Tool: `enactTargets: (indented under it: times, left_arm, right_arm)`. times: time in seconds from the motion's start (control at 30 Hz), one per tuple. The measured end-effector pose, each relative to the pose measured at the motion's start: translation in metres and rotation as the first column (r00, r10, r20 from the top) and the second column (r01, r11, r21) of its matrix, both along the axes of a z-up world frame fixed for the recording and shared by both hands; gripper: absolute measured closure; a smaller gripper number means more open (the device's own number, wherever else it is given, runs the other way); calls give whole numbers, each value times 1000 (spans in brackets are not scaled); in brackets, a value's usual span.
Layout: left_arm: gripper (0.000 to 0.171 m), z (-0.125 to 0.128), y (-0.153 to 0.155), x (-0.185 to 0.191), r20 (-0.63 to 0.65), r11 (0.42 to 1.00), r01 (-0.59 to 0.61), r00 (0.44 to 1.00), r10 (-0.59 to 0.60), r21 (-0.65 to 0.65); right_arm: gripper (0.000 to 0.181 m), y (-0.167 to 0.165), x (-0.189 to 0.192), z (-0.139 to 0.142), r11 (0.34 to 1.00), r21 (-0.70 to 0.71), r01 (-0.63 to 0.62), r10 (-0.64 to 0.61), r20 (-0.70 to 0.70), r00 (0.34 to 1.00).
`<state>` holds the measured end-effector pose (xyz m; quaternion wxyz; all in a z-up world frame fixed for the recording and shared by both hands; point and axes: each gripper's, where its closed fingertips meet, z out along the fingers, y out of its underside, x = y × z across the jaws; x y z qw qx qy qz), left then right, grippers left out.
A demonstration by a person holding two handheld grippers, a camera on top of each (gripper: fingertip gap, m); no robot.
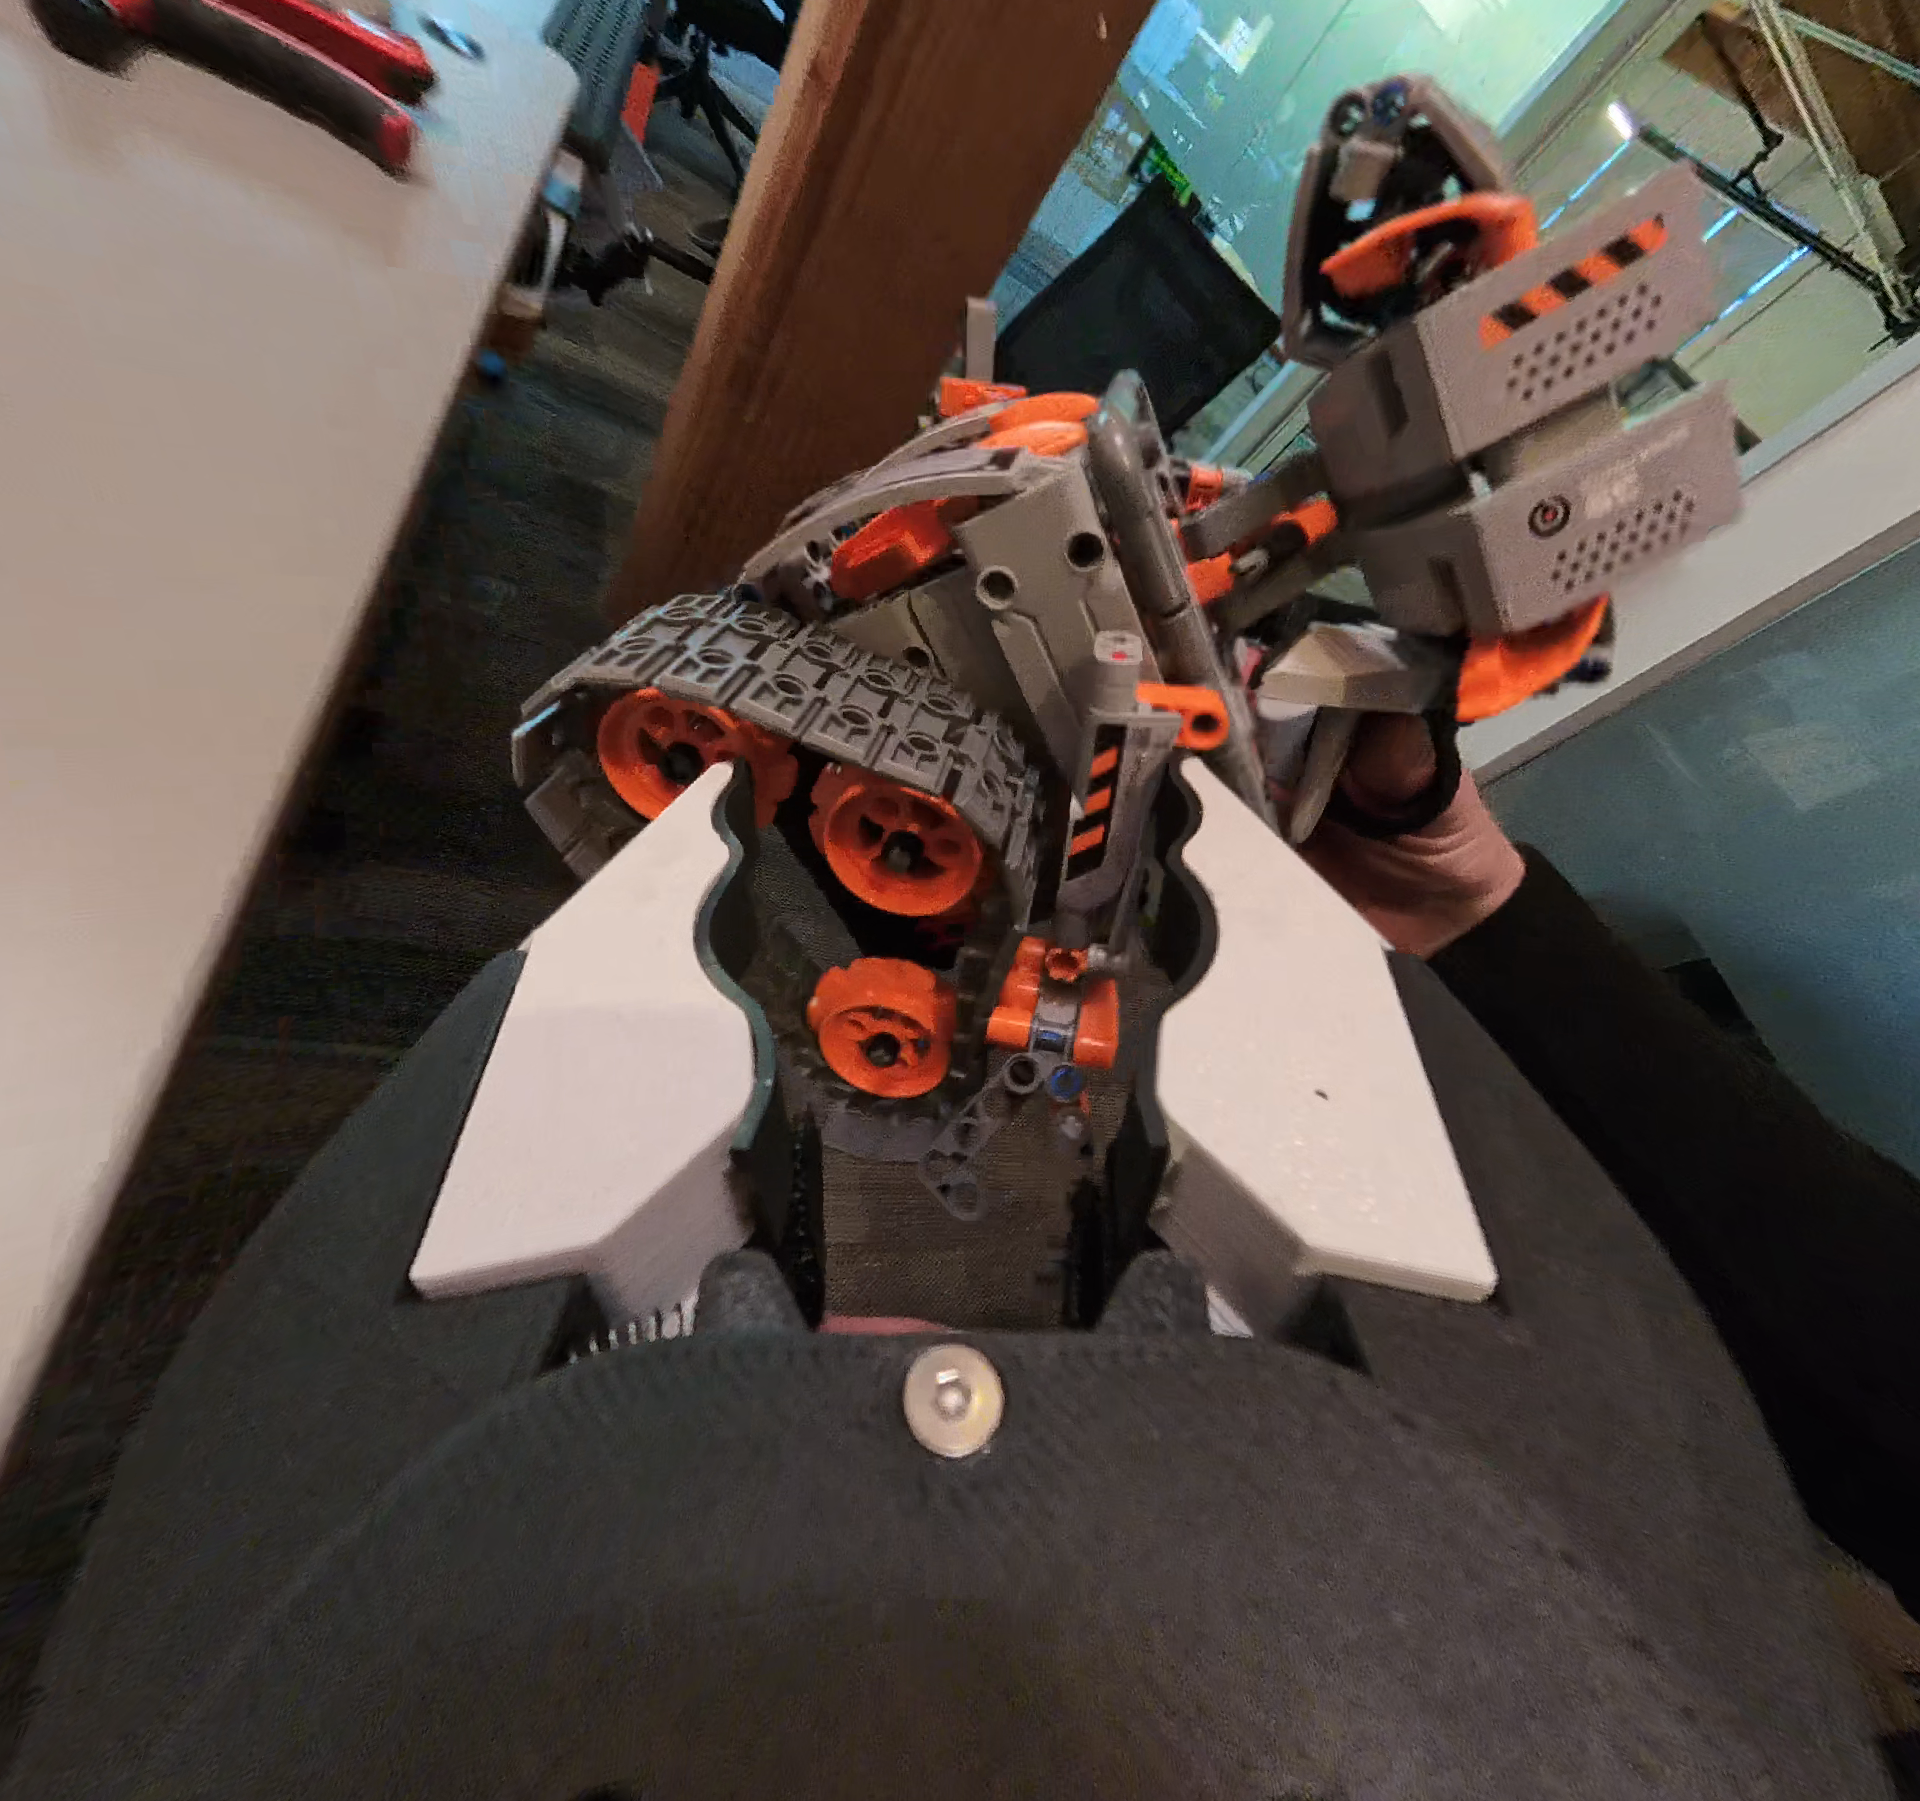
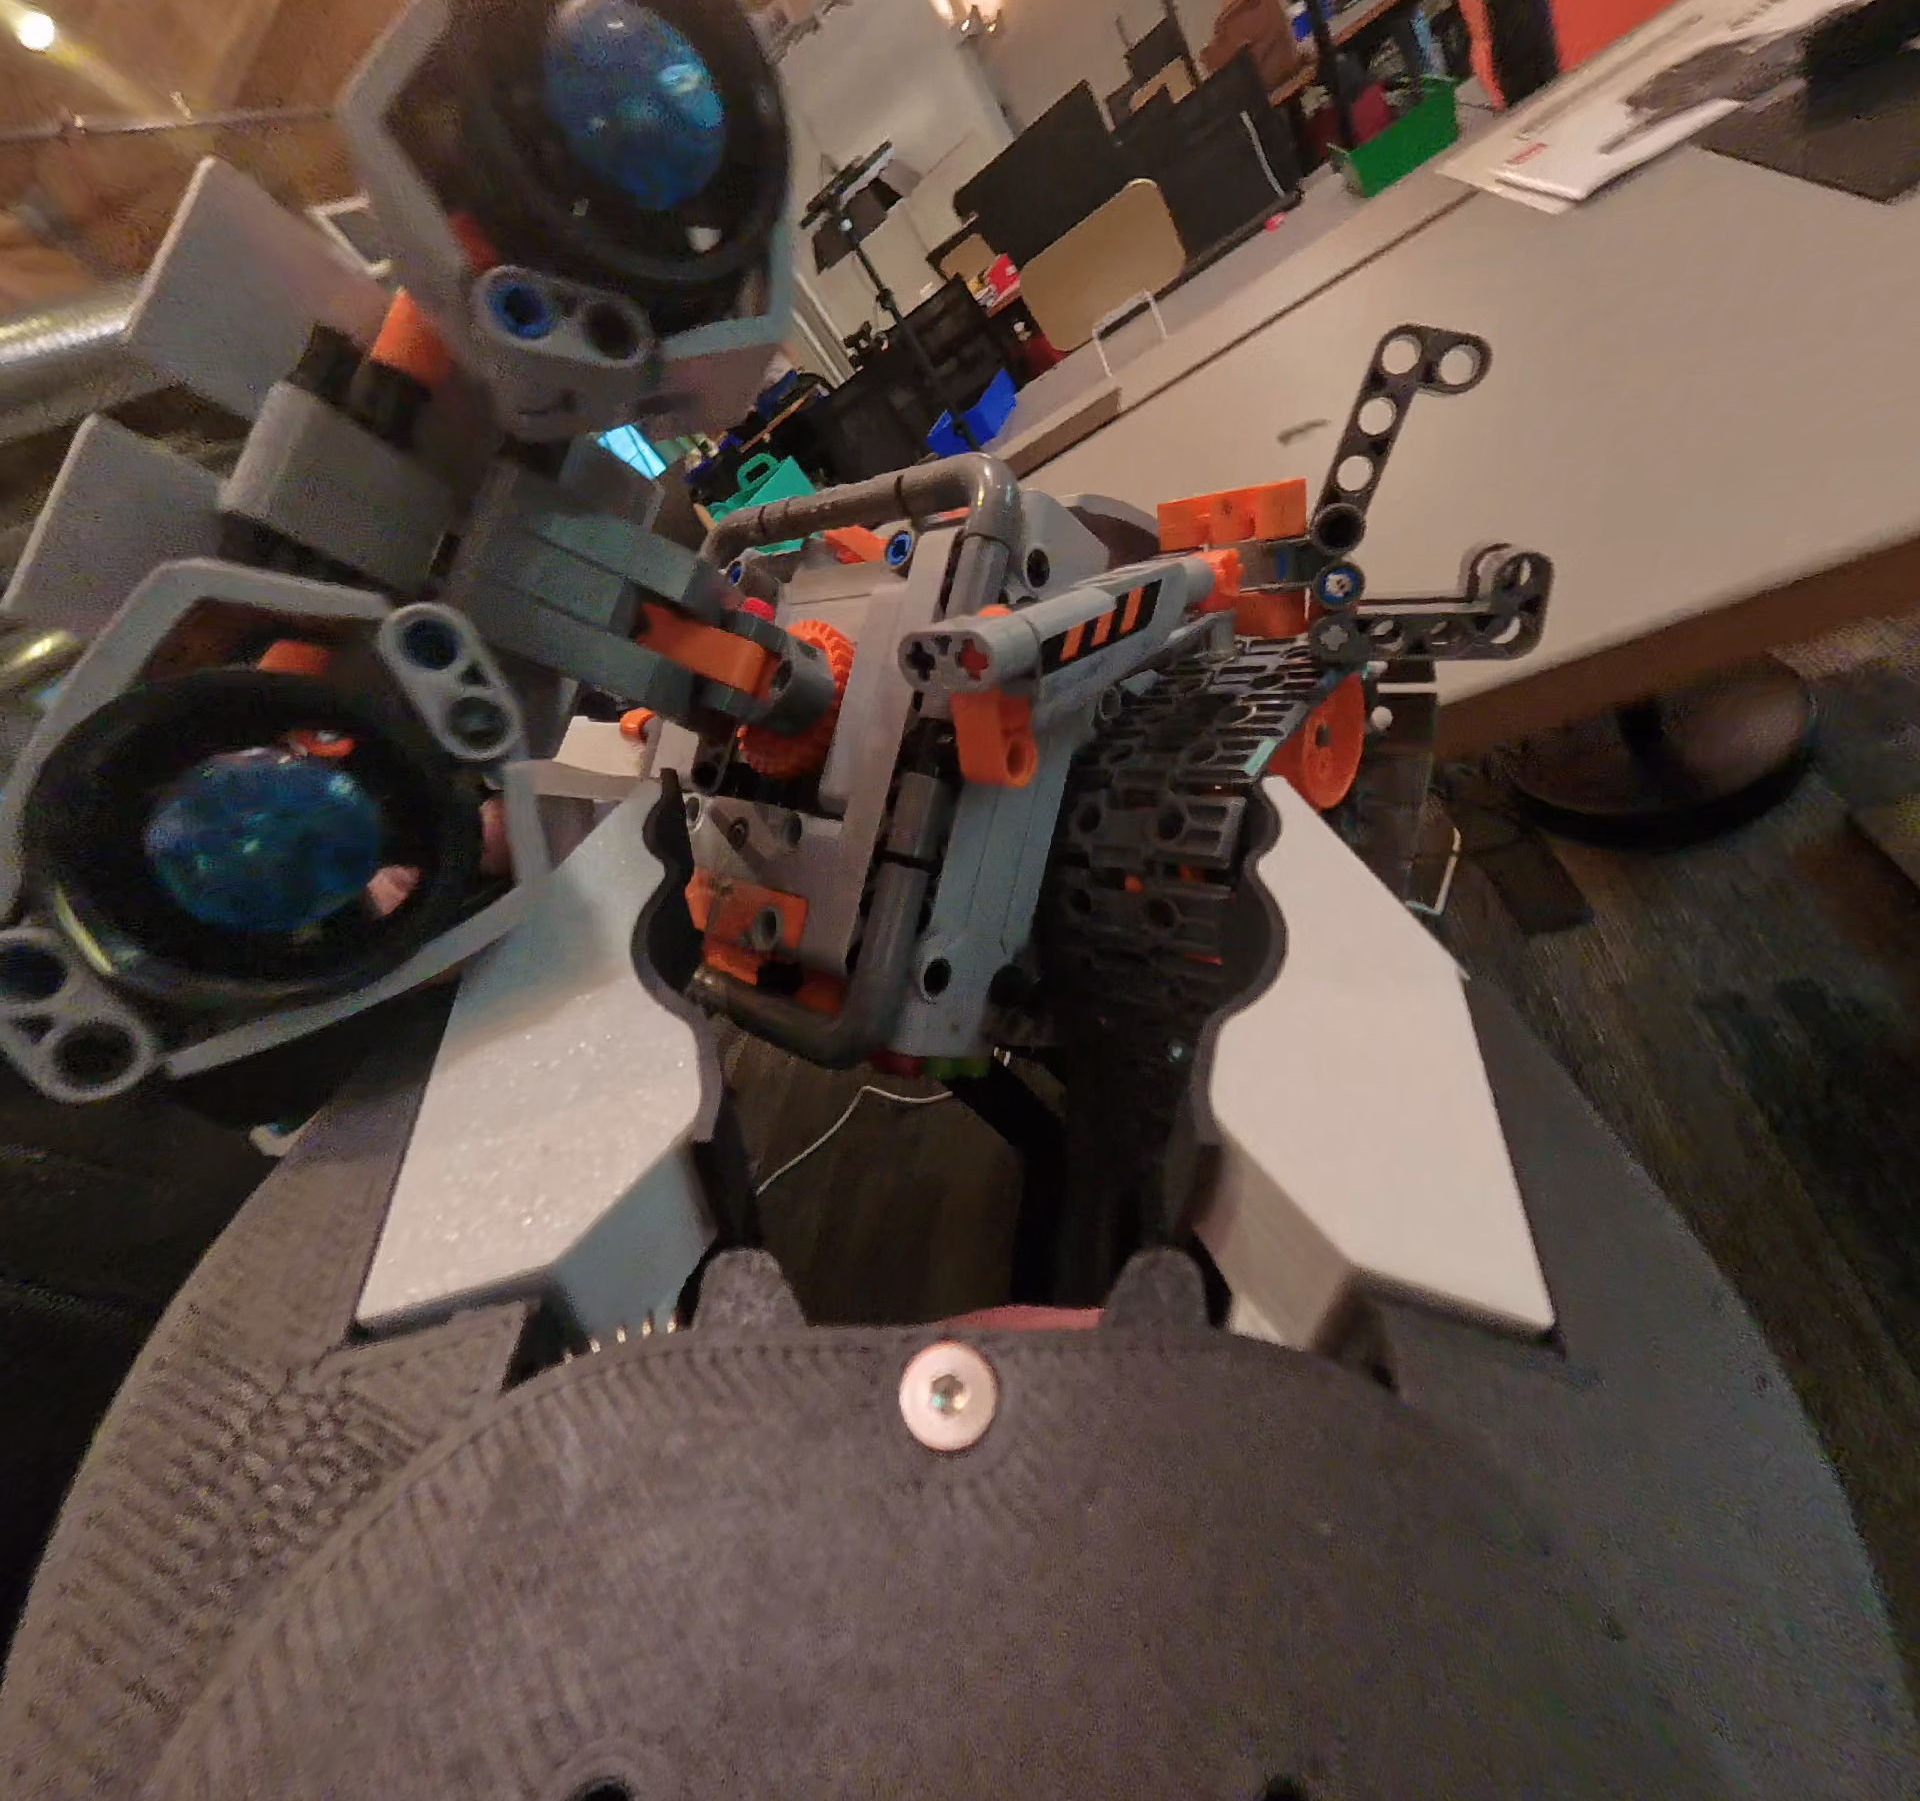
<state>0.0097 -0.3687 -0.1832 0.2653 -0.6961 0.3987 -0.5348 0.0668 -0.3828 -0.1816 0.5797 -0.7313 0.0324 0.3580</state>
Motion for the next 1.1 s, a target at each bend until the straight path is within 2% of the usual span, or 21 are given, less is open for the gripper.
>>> enactTargets:
  times: [0.13, 0.23, 0.37, 0.5, 0.7, 0.97, 1.1]
  left_arm:
    - [97, -39, -66, 47, -49, 998, -11, 999, 8, -59]
    - [97, -64, -102, 75, -38, 993, -30, 999, 26, -116]
    - [96, -104, -137, 100, -68, 985, -35, 997, 24, -170]
    - [96, -161, -152, 114, -100, 978, -37, 995, 16, -206]
    - [96, -273, -157, 113, -117, 968, -60, 993, 32, -243]
    - [96, -456, -151, 100, -186, 948, -130, 979, 78, -290]
    - [96, -538, -147, 96, -225, 940, -162, 970, 95, -301]
  right_arm:
    - [82, -59, 51, -36, 998, -31, 56, -58, -43, 997]
    - [83, -97, 79, -63, 996, -62, 63, -67, -64, 996]
    - [84, -130, 106, -104, 991, -104, 84, -92, -72, 993]
    - [85, -147, 120, -164, 984, -142, 107, -120, -90, 989]
    - [83, -150, 120, -276, 983, -158, 90, -107, -105, 989]
    - [85, -139, 108, -461, 972, -236, 5, -42, -152, 987]
    - [84, -133, 104, -545, 963, -269, -31, -22, -191, 981]
